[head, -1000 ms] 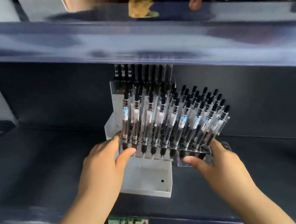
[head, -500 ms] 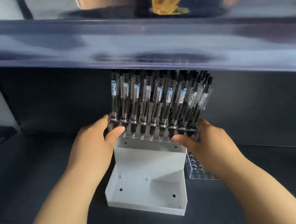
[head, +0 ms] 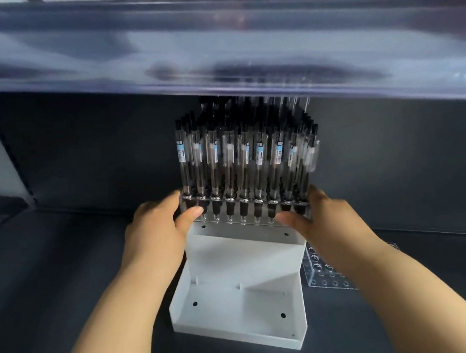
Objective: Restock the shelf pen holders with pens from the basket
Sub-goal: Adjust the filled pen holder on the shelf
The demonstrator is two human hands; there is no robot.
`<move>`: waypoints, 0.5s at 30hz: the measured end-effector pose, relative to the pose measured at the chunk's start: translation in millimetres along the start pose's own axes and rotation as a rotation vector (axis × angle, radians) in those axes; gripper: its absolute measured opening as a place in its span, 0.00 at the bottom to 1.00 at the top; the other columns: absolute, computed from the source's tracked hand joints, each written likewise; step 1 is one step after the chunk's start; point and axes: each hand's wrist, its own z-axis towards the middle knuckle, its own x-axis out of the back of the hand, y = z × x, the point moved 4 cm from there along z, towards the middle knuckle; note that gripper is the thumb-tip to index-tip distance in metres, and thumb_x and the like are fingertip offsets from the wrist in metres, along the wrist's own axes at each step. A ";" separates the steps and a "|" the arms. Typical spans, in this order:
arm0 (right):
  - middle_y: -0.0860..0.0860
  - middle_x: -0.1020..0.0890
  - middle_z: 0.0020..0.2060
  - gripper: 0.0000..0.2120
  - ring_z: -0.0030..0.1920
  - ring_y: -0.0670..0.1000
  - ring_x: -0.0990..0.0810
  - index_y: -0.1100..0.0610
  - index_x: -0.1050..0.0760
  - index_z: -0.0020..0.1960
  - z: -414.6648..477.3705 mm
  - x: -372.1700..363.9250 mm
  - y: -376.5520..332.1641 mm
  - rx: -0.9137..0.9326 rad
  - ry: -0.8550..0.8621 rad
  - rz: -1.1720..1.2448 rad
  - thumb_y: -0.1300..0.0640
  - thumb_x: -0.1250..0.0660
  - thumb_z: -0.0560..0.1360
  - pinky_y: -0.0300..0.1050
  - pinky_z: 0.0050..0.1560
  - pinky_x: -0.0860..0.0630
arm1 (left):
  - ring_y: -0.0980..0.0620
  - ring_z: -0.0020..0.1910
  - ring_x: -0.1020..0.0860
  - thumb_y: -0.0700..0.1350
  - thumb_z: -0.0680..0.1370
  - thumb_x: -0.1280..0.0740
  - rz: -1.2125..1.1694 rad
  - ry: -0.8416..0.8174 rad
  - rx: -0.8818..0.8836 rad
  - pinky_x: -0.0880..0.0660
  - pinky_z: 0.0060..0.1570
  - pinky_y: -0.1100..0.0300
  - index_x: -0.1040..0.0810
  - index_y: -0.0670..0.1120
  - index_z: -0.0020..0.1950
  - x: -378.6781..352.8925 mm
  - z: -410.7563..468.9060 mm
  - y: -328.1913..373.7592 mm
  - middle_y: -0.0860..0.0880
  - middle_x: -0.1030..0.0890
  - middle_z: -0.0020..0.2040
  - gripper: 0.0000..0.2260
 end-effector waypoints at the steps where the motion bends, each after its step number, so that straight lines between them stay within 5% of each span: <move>1: 0.54 0.23 0.43 0.26 0.40 0.56 0.24 0.57 0.34 0.62 0.8 -1.8 1.1 -0.008 -0.003 -0.012 0.39 0.38 0.74 0.43 0.32 0.31 | 0.43 0.61 0.29 0.56 0.78 0.40 0.006 0.001 0.000 0.31 0.56 0.54 0.31 0.51 0.70 0.1 -0.1 -0.5 0.44 0.26 0.61 0.22; 5: 0.53 0.23 0.50 0.28 0.53 0.57 0.24 0.55 0.33 0.64 0.7 -11.1 9.8 0.000 -0.020 -0.165 0.36 0.42 0.74 0.50 0.54 0.27 | 0.46 0.65 0.32 0.55 0.79 0.41 0.148 0.009 -0.058 0.34 0.59 0.54 0.30 0.48 0.69 -3.4 -2.4 2.4 0.46 0.26 0.63 0.21; 12: 0.50 0.31 0.68 0.36 0.73 0.52 0.41 0.58 0.46 0.74 -5.1 -16.0 6.7 0.022 -0.059 -0.391 0.35 0.50 0.76 0.48 0.67 0.40 | 0.54 0.75 0.45 0.58 0.79 0.45 0.311 -0.001 -0.150 0.54 0.72 0.54 0.37 0.48 0.73 -11.6 -2.1 -3.8 0.48 0.34 0.73 0.25; 15: 0.49 0.35 0.71 0.37 0.75 0.50 0.45 0.58 0.51 0.75 -8.6 -16.0 7.9 0.024 -0.058 -0.436 0.34 0.52 0.76 0.49 0.68 0.40 | 0.54 0.75 0.43 0.58 0.79 0.45 0.320 0.012 -0.172 0.55 0.73 0.52 0.39 0.49 0.74 -13.0 -2.6 -5.2 0.47 0.33 0.72 0.26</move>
